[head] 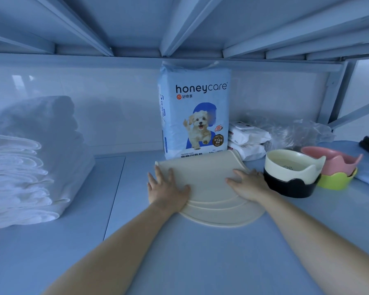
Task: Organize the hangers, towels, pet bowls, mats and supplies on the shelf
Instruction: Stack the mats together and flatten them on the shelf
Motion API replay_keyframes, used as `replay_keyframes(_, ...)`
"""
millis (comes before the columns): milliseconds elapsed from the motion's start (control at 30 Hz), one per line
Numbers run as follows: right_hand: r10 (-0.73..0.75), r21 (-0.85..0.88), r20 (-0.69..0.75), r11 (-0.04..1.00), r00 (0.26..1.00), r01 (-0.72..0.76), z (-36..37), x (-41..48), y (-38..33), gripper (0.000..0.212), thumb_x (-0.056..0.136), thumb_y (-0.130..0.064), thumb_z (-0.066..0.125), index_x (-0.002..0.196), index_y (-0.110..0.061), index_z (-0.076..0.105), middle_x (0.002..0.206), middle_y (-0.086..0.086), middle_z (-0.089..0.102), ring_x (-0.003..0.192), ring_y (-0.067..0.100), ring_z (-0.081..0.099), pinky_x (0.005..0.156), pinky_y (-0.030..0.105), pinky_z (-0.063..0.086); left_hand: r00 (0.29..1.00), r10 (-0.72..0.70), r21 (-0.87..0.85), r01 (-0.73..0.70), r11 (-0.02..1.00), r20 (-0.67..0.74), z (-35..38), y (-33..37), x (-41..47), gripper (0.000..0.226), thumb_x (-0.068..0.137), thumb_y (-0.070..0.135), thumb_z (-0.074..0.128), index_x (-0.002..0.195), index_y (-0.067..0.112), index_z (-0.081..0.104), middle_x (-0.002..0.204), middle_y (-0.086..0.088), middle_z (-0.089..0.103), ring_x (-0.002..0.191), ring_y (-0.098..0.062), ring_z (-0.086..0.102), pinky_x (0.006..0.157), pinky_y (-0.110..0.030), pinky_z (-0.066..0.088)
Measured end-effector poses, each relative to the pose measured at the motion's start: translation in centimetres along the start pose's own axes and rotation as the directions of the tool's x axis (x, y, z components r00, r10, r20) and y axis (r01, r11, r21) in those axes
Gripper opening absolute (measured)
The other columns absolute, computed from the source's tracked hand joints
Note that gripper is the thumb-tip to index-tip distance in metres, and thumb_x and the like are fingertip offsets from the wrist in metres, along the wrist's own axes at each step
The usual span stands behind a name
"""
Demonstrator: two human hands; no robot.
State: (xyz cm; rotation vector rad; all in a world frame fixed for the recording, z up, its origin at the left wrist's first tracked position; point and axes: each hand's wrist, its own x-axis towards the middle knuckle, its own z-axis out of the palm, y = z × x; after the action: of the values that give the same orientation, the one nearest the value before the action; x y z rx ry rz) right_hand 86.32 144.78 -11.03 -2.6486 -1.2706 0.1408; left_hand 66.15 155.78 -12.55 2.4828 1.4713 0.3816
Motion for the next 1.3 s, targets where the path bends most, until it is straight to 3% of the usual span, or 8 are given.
replay_keyframes(300,0.077,-0.02,0.019,0.997,0.997,-0.077,-0.1,-1.2,-0.5,0.068,0.087,-0.065,0.029,0.146,-0.03,0.023,0.149,0.022,0.025,0.139,0.036,0.015,0.11,0.037,0.019,0.994,0.083,-0.004,-0.083,0.997,0.073,-0.4,-1.0,0.9,0.08,0.088,0.064,0.032,0.148,0.02,0.002,0.152,-0.019,0.011,0.141,-0.032,0.013,0.114,-0.037,0.014)
replay_keyframes(500,0.02,0.007,-0.036,1.0,0.999,-0.02,-1.0,-3.3,-2.0,0.054,0.089,-0.058,0.034,0.115,-0.014,0.052,0.126,0.019,0.046,0.124,0.032,0.031,0.097,0.035,0.03,0.984,0.145,-0.051,-0.14,0.989,0.105,-1.2,-1.6,1.1,0.083,0.085,0.066,0.036,0.148,0.026,-0.001,0.157,-0.01,0.002,0.143,-0.03,0.012,0.113,-0.038,0.016)
replay_keyframes(667,0.069,0.052,-0.055,0.996,0.996,-0.066,0.6,-3.9,-1.0,0.068,0.09,-0.06,0.031,0.145,-0.02,0.025,0.153,0.024,0.006,0.142,0.035,0.004,0.114,0.038,0.015,0.995,0.096,-0.026,-0.097,0.995,-0.024,-0.9,-1.2,0.1,0.084,0.085,0.065,0.037,0.149,0.026,-0.002,0.155,-0.01,-0.02,0.144,-0.03,0.004,0.114,-0.037,0.016)
replay_keyframes(733,0.012,0.039,-0.129,0.999,0.992,-0.007,0.8,-4.0,-0.9,0.065,0.093,-0.055,0.032,0.145,-0.017,0.026,0.157,0.015,-0.003,0.144,0.031,0.001,0.115,0.039,0.014,0.985,0.153,0.015,-0.153,0.988,-0.08,-1.0,-1.2,-0.6,0.081,0.084,0.065,0.033,0.149,0.027,0.002,0.154,-0.006,-0.024,0.145,-0.026,-0.007,0.117,-0.038,0.009)
replay_keyframes(800,-0.119,-0.006,-0.192,0.993,0.974,0.12,0.8,-4.2,-1.3,0.057,0.095,-0.048,0.034,0.141,-0.016,0.035,0.158,0.006,-0.001,0.145,0.026,0.003,0.115,0.038,0.017,0.963,0.271,0.054,-0.271,0.961,-0.006,-1.0,-1.2,-1.5,0.071,0.086,0.06,0.028,0.149,0.03,0.012,0.157,0.0,-0.012,0.145,-0.018,-0.008,0.117,-0.036,0.001)
replay_keyframes(933,-0.37,0.062,-0.075,0.925,0.926,0.375,1.4,-4.2,-2.0,0.046,0.097,-0.041,0.037,0.139,-0.023,0.041,0.158,-0.001,0.012,0.144,0.015,0.012,0.117,0.039,0.013,0.942,0.325,0.012,-0.327,0.945,0.088,-1.0,-0.9,-3.8,0.058,0.094,0.053,0.034,0.147,0.032,0.021,0.157,0.01,0.009,0.144,-0.009,0.004,0.115,-0.026,0.006)
replay_keyframes(1133,-0.391,-0.039,0.08,0.918,0.917,0.395,1.5,-4.0,-2.1,0.052,0.099,-0.043,0.019,0.148,-0.026,0.017,0.159,-0.002,0.004,0.145,0.015,0.004,0.114,0.041,0.011,0.967,0.254,-0.011,-0.254,0.967,-0.005,-1.1,-0.3,-6.1,0.057,0.092,0.056,0.04,0.144,0.034,0.03,0.155,0.013,0.019,0.142,-0.006,0.012,0.112,-0.022,0.015)
replay_keyframes(1300,-0.376,-0.03,0.037,0.926,0.926,0.377,1.9,-4.8,-2.8,0.051,0.098,-0.041,0.023,0.143,-0.018,0.029,0.154,0.004,0.021,0.142,0.02,0.018,0.111,0.044,0.023,0.98,0.179,-0.055,-0.184,0.981,-0.086,-1.0,0.1,-8.9,0.049,0.093,0.047,0.042,0.141,0.034,0.037,0.153,0.011,0.025,0.139,-0.008,0.023,0.108,-0.021,0.022)
